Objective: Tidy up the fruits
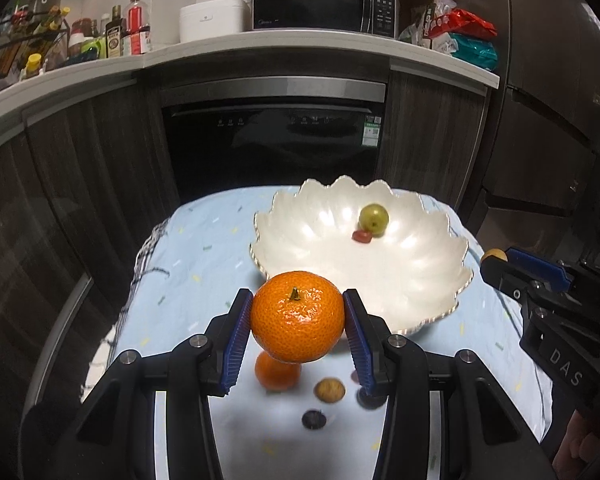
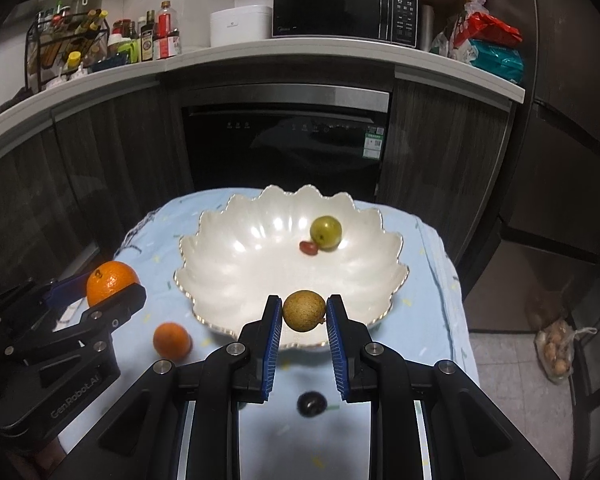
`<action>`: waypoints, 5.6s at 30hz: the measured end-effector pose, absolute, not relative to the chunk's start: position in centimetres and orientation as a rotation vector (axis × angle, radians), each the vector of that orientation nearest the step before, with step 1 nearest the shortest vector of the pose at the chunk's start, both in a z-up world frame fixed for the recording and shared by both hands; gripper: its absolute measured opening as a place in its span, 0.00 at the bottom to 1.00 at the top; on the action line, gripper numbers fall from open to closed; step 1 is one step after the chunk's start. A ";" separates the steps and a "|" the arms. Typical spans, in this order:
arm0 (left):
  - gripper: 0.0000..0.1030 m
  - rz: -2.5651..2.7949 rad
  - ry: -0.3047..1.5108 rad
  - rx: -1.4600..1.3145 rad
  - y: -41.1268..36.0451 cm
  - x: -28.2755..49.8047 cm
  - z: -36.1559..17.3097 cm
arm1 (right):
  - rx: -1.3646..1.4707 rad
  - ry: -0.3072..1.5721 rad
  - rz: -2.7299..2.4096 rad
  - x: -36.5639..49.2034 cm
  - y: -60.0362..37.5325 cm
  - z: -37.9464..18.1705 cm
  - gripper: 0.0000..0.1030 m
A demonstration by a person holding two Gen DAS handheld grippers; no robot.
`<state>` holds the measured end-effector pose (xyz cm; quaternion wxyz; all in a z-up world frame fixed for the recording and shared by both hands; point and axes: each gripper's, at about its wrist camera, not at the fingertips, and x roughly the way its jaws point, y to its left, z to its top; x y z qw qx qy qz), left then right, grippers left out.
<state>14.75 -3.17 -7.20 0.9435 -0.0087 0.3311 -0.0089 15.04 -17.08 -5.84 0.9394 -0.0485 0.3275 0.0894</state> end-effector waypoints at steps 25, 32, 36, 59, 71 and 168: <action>0.44 -0.073 0.674 0.015 -4.2 22.5 -4.2 | -0.045 0.652 0.133 21.1 -18.9 -3.5 0.24; 0.44 -0.092 0.675 0.044 -4.5 24.4 -4.0 | -0.044 0.659 0.118 22.6 -19.2 -3.4 0.24; 0.44 -0.113 0.684 0.053 -4.7 25.5 -4.2 | -0.040 0.669 0.109 23.5 -19.4 -3.4 0.24; 0.44 -0.128 0.809 0.094 -5.1 26.9 -8.2 | -0.049 0.790 0.100 24.8 -19.3 -6.9 0.24; 0.79 -0.088 0.761 0.117 -4.8 26.5 -7.1 | -0.033 0.786 0.062 24.7 -19.9 -6.7 0.61; 0.79 -0.077 0.766 0.059 -3.3 12.3 -15.8 | -0.125 0.739 0.092 13.8 -18.8 -14.9 0.68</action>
